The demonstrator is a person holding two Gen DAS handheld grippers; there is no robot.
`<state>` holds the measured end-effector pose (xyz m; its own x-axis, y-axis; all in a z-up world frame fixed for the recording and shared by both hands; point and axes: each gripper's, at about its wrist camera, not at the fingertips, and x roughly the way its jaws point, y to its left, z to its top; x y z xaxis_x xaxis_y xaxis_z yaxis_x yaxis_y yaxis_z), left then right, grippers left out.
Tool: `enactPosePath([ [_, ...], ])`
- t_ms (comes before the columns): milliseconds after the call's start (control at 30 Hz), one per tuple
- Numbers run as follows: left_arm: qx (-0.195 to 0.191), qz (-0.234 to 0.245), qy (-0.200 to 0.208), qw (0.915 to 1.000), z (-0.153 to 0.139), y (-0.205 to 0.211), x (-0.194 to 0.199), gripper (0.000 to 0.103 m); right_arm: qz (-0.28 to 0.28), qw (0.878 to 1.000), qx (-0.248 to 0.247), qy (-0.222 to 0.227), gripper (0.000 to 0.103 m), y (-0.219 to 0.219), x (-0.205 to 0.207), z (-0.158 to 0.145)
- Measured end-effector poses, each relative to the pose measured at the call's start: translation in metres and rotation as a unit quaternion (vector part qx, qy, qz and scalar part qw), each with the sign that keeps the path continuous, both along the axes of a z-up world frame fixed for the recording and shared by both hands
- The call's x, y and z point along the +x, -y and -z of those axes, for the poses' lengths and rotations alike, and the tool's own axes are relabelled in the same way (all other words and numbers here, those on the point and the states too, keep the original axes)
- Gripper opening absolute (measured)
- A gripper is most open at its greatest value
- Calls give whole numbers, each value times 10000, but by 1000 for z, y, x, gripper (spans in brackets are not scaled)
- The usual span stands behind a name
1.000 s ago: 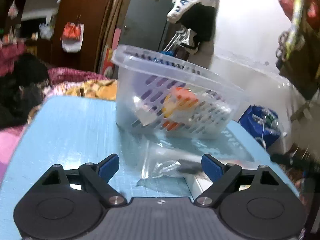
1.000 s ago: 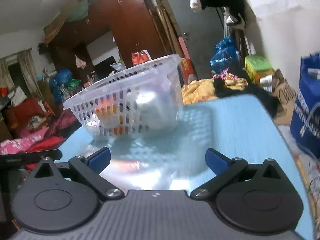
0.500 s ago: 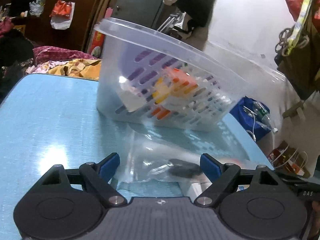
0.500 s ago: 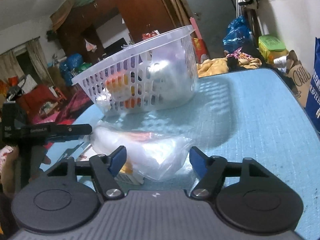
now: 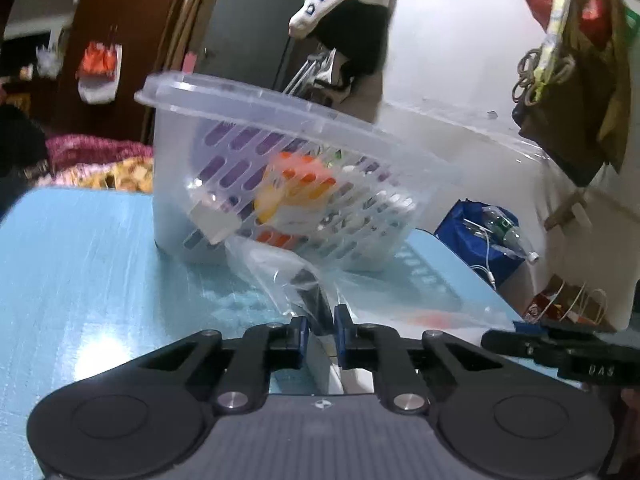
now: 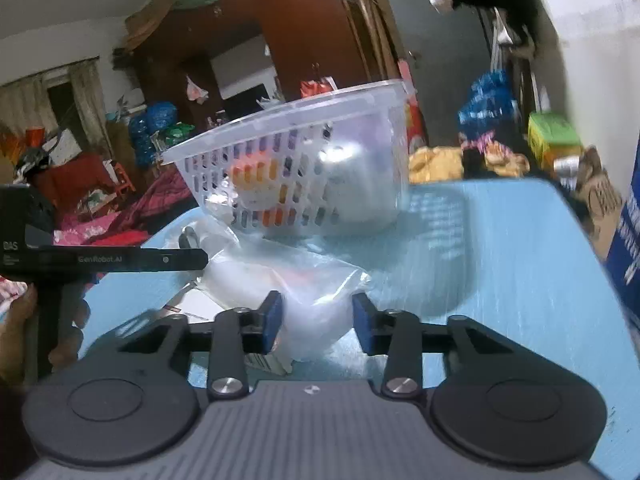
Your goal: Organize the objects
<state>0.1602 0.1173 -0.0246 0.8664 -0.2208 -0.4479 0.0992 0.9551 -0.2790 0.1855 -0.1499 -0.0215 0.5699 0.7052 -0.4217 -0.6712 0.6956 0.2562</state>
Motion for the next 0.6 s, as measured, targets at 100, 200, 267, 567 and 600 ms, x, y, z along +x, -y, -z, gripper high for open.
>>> enactPosePath([
  [100, 24, -10, 187, 9998, -3, 2, -7, 16, -11, 9997, -42, 226, 30, -1, -6, -3],
  [200, -57, -11, 339, 9994, -3, -2, -12, 15, -74, 9994, -20, 346, 27, -1, -8, -4],
  [267, -87, -4, 503, 9987, -5, -2, -18, 15, -114, 9991, 7, 414, 26, -1, -10, -4],
  [567, -42, -32, 1634, 9865, -39, 8, -69, 15, -184, 9921, 241, 1219, 22, 4, -40, -29],
  [600, -28, -22, 1805, 9836, -49, 9, -76, 15, -212, 9901, 281, 1361, 22, 5, -45, -36],
])
